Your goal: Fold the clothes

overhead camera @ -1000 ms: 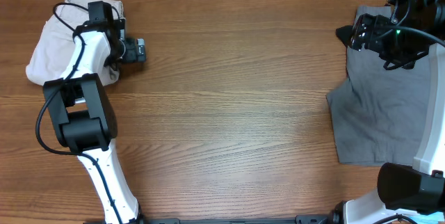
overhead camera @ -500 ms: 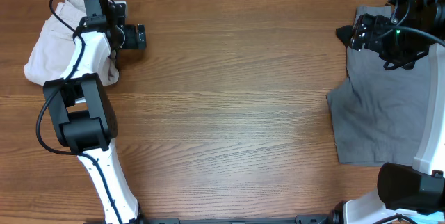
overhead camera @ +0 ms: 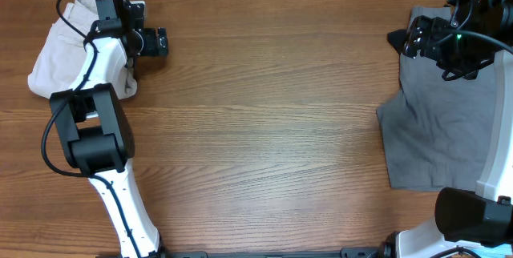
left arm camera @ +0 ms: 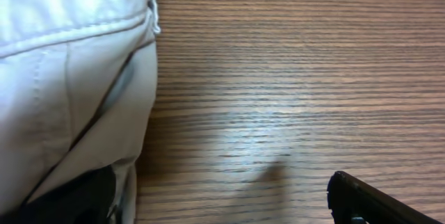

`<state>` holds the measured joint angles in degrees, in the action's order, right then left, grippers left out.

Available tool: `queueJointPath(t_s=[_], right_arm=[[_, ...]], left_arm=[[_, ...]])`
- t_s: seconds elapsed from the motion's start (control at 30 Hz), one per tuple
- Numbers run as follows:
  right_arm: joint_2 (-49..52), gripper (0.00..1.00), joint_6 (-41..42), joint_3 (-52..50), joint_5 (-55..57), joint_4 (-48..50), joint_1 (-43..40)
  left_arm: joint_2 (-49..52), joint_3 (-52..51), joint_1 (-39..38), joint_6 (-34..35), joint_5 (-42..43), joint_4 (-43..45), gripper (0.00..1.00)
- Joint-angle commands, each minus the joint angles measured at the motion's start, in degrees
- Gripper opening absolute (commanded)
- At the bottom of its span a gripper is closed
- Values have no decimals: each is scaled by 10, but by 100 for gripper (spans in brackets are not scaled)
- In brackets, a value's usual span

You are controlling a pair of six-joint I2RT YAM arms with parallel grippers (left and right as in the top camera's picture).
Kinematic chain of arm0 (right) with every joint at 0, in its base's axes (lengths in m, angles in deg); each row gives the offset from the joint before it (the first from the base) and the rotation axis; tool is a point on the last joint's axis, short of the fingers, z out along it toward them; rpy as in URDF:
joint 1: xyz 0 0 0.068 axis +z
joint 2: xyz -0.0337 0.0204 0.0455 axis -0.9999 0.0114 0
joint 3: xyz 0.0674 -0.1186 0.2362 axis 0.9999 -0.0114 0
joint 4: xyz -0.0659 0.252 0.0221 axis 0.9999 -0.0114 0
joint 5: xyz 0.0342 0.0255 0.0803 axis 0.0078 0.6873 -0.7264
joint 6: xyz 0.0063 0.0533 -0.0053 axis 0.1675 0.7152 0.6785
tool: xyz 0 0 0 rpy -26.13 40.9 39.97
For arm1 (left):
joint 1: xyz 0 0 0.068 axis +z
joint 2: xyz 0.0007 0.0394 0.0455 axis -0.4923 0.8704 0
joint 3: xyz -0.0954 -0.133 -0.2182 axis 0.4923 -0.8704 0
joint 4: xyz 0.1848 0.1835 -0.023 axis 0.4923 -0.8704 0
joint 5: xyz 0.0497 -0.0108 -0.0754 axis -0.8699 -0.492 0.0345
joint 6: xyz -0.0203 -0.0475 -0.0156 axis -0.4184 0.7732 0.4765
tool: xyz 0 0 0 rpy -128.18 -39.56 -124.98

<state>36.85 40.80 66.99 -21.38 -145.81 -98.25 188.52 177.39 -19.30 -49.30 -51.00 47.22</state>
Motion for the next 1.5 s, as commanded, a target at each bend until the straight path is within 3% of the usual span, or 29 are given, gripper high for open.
queueJointPath(t_s=[0.0, 0.37, 0.57, 0.63, 0.83, 1.0, 1.2, 1.47], right_arm=[[-7, 90, -4, 13, -5, 3, 3], [-7, 90, -4, 13, -5, 3, 3], [-7, 91, -4, 14, -5, 16, 3], [-7, 100, -7, 14, -5, 28, 3], [-7, 100, -8, 36, 25, 47, 3], [-17, 100, -7, 136, 24, 9, 3], [-72, 100, 37, 247, -71, -34, 3], [-179, 100, 56, 253, -85, -34, 3]], left_arm=[[12, -2, 22, -16, -4, 1, 100], [12, -2, 29, -26, -4, 1, 100], [2, 10, 22, -26, 40, -21, 100], [-8, 17, 17, -26, 46, -30, 100], [-76, 50, -2, -26, 39, -78, 100], [-185, 53, -17, -9, 41, -119, 100], [-290, 53, -26, 40, 41, -214, 100], [-314, 52, -26, 40, 41, -227, 100]])
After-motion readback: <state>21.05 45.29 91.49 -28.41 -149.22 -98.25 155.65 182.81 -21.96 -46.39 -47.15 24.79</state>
